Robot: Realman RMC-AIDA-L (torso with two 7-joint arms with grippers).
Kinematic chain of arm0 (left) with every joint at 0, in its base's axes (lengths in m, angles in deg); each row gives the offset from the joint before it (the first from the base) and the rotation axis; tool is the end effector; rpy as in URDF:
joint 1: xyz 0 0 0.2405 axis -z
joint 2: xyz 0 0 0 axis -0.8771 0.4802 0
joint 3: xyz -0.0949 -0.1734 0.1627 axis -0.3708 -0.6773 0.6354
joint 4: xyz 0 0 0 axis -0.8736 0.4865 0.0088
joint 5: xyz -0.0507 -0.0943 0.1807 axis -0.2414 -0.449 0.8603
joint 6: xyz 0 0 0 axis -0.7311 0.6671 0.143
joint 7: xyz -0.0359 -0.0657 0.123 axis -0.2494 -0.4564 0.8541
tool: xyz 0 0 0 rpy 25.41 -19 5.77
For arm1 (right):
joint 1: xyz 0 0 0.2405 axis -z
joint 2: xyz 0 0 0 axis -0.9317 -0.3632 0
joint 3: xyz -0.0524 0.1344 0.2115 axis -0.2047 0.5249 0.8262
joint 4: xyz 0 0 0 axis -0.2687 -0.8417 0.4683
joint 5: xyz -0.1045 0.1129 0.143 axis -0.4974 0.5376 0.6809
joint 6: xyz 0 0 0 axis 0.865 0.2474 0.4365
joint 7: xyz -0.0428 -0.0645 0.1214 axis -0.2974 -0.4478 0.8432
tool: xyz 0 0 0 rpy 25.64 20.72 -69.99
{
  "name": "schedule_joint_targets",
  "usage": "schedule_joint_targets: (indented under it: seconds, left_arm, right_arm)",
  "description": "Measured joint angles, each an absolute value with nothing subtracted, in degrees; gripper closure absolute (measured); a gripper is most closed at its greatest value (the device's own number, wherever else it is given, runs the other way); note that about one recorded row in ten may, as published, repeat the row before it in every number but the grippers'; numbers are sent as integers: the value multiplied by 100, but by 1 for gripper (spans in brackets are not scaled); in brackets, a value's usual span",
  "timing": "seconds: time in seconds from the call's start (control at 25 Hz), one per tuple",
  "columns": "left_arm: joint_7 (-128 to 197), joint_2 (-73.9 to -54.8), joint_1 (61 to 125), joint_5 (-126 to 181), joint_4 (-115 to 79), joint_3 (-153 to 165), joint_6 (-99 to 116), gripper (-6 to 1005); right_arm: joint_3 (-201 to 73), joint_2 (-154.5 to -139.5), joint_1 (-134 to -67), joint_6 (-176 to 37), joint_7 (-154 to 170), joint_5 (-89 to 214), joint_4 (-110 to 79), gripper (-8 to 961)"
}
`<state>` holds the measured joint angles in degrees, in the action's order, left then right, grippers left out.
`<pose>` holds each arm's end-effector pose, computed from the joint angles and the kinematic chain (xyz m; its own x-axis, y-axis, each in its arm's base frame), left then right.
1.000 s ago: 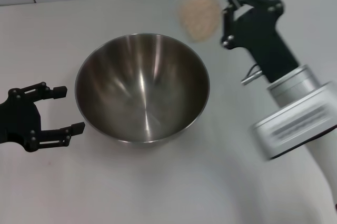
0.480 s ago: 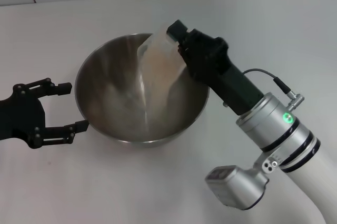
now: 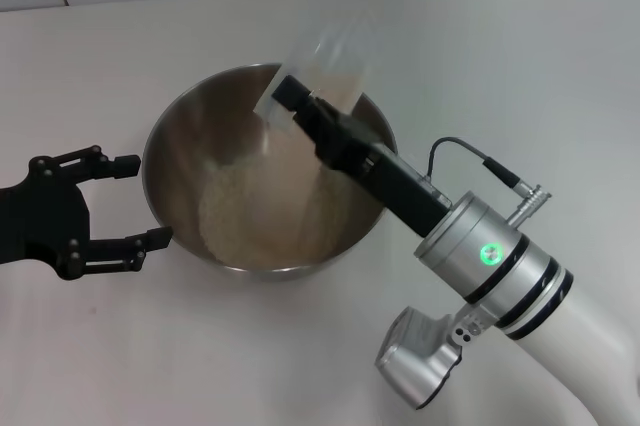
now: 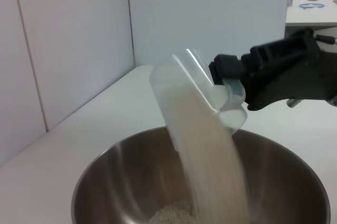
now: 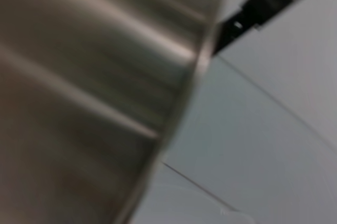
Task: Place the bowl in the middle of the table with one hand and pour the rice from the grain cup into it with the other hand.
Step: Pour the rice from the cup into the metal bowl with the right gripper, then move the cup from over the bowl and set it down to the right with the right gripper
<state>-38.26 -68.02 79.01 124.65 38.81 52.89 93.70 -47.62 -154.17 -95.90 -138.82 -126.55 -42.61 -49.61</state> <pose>-0.2678 0.2958 0.0339 0.9304 0.0899 0.3552 0.1966 -0.9405 -0.2770 0.1907 0.2653 -0.1127 0.0310 0.4157 0.9090 0.7717 0.5680 -0.2861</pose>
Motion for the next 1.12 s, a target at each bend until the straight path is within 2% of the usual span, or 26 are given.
schedule_joint_targets:
  seconds: [0.24, 0.52, 0.88, 1.12]
  left_arm:
    - [-3826, -6802, 7917, 12468, 3881, 5289, 9389, 133]
    - [-3864, -6802, 7924, 12471, 3887, 5285, 9399, 133]
    - [-3877, -6802, 7921, 12473, 3890, 5285, 9392, 133]
    - [-3879, -6802, 7914, 12472, 3890, 5312, 9380, 133]
  right_arm:
    - [-4749, -15418, -9698, -13665, -14131, -4378, -4944, 930]
    - [-4488, -15417, -9673, -13424, -13866, -4614, -4997, 912]
    - [-3531, -15412, -8807, -13757, -8418, -4118, -6531, 890]
    - [-3020, -15391, -8551, -14306, -3580, -3905, -5759, 875]
